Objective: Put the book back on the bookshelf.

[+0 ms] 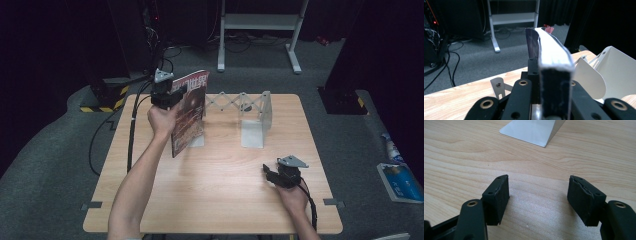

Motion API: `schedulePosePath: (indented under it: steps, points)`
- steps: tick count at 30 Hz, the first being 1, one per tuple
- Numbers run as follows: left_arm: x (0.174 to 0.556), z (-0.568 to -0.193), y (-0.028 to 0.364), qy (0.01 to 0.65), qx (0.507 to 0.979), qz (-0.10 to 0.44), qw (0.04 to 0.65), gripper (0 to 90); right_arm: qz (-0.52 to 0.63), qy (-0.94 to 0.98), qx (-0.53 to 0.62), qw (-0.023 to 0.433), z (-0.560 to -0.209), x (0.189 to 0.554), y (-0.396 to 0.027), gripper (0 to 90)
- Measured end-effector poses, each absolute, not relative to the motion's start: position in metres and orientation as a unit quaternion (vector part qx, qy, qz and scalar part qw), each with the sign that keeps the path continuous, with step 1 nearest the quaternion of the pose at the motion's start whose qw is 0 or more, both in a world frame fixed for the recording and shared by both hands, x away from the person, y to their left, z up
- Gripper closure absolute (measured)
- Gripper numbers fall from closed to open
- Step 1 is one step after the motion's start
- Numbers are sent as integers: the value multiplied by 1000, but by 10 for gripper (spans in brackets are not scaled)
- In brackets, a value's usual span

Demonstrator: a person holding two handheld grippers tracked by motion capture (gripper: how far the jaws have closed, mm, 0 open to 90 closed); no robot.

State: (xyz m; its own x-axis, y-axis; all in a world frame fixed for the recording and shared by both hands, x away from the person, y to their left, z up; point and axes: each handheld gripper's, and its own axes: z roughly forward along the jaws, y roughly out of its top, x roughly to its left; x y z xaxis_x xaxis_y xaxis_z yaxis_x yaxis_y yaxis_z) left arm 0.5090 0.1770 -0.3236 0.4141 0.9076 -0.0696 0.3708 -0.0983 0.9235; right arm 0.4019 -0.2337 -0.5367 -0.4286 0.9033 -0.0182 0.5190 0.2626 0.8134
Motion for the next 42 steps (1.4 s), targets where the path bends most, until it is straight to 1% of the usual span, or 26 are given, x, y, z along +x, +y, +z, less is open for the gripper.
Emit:
schedulePosePath:
  steps: [6,12,21,33,38,42]
  points:
    - [505,-325,179,458,697,278,477,834,382,753,474,250,-537,402,-233,342]
    - [502,-320,181,460,713,272,454,830,382,753,474,249,-537,402,-233,343]
    - [505,-316,180,470,746,250,400,824,382,753,474,250,-537,402,-233,343]
    - [508,-309,179,481,771,213,359,825,381,754,474,249,-537,402,-233,343]
    - [508,-305,180,484,777,198,351,830,382,754,473,249,-537,402,-233,342]
    - [504,-304,178,478,772,210,362,837,382,754,473,250,-537,402,-233,343]
